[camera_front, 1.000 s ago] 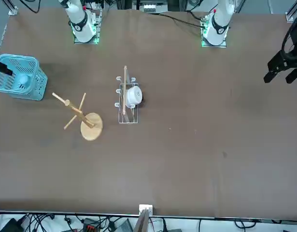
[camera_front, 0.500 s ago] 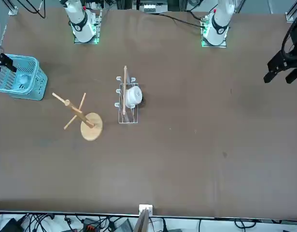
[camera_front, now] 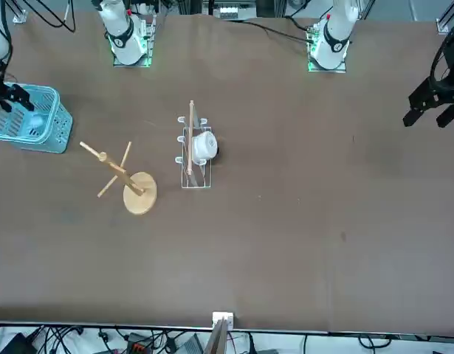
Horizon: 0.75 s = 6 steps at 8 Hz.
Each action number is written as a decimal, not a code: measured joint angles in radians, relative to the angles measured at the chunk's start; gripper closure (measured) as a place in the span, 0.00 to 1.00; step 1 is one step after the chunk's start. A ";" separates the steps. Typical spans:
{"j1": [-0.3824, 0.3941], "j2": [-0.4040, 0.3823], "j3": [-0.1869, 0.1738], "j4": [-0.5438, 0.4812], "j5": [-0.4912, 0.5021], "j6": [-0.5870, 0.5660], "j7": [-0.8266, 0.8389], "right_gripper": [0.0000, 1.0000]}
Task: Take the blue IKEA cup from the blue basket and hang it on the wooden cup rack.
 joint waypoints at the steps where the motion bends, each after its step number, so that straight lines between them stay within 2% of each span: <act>1: -0.002 0.033 0.000 -0.001 0.000 0.030 -0.012 0.00; 6: -0.058 0.200 0.000 -0.001 0.000 0.211 -0.127 0.00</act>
